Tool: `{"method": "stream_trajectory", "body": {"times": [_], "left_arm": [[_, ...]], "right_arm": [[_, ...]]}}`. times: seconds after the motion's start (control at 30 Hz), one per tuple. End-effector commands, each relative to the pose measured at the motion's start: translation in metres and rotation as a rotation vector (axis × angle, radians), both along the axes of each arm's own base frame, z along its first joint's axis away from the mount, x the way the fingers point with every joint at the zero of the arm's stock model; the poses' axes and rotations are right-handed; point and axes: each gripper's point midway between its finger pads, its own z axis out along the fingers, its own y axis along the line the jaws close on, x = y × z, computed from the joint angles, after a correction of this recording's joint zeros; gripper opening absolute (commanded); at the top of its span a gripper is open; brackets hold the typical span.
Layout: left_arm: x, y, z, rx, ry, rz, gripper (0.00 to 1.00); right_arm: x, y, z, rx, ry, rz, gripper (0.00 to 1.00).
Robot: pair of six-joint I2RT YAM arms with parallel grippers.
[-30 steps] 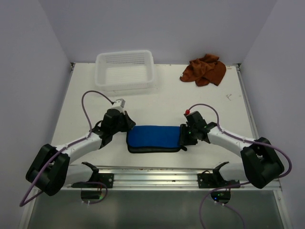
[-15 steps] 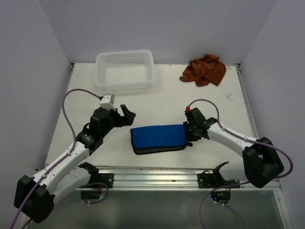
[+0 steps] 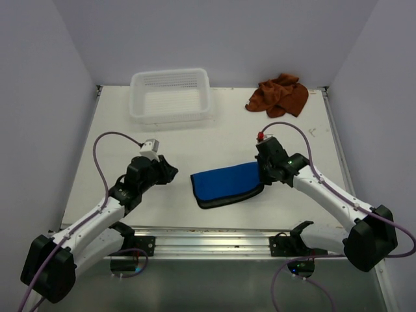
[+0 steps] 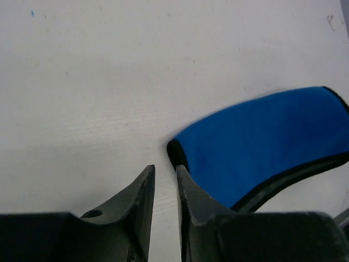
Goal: Roll the towels
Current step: Fold the towel
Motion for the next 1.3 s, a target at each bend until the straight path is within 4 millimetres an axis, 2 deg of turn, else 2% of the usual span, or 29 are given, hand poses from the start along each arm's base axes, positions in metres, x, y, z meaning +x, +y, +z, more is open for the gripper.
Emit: {"method": "stream_trajectory", "body": {"times": [0.0, 0.07, 0.17, 0.37, 0.5, 0.67, 0.73, 0.8, 0.83, 0.87, 0.97, 1.13, 1.2, 1.27], "left_arm": [[-0.013, -0.023, -0.015, -0.119, 0.032, -0.099, 0.23], [-0.021, -0.027, -0.031, -0.141, 0.059, -0.124, 0.12], [-0.03, -0.033, -0.046, -0.162, 0.102, -0.148, 0.07], [-0.039, -0.042, -0.057, -0.15, 0.131, -0.188, 0.04], [-0.039, -0.049, -0.06, -0.152, 0.136, -0.204, 0.04], [-0.045, -0.061, -0.078, -0.127, 0.185, -0.223, 0.02], [-0.049, -0.065, -0.083, -0.122, 0.199, -0.238, 0.01], [-0.05, -0.066, -0.085, -0.12, 0.202, -0.243, 0.01], [-0.051, -0.067, -0.084, -0.119, 0.202, -0.246, 0.01], [-0.052, -0.067, -0.085, -0.115, 0.201, -0.25, 0.01], [-0.051, -0.066, -0.085, -0.1, 0.199, -0.249, 0.01], [-0.052, -0.065, -0.085, -0.091, 0.205, -0.248, 0.01], [-0.052, -0.064, -0.086, -0.089, 0.206, -0.246, 0.01], [-0.052, -0.064, -0.086, -0.089, 0.208, -0.244, 0.01]], "right_arm": [[0.001, 0.003, 0.019, -0.045, -0.034, 0.046, 0.0], [-0.001, 0.011, 0.023, -0.052, -0.042, 0.076, 0.0], [-0.004, 0.022, 0.025, -0.062, -0.042, 0.112, 0.0], [-0.008, 0.012, 0.014, -0.108, -0.028, 0.077, 0.0], [-0.008, 0.025, 0.015, -0.044, -0.033, 0.101, 0.0], [-0.004, 0.033, 0.02, -0.039, -0.037, 0.123, 0.0], [-0.006, 0.027, 0.017, -0.067, -0.023, 0.108, 0.0], [-0.007, 0.013, 0.011, -0.131, -0.01, 0.062, 0.0], [-0.009, 0.006, 0.005, -0.158, -0.003, 0.043, 0.05], [-0.01, 0.002, 0.002, -0.171, 0.0, 0.016, 0.24], [-0.017, -0.007, -0.011, -0.186, 0.03, -0.027, 0.59], [-0.015, -0.02, -0.016, -0.146, 0.032, -0.096, 0.63], [-0.007, -0.018, -0.015, -0.098, 0.01, -0.099, 0.61], [-0.003, -0.02, -0.023, -0.031, 0.036, -0.114, 0.56]]}}
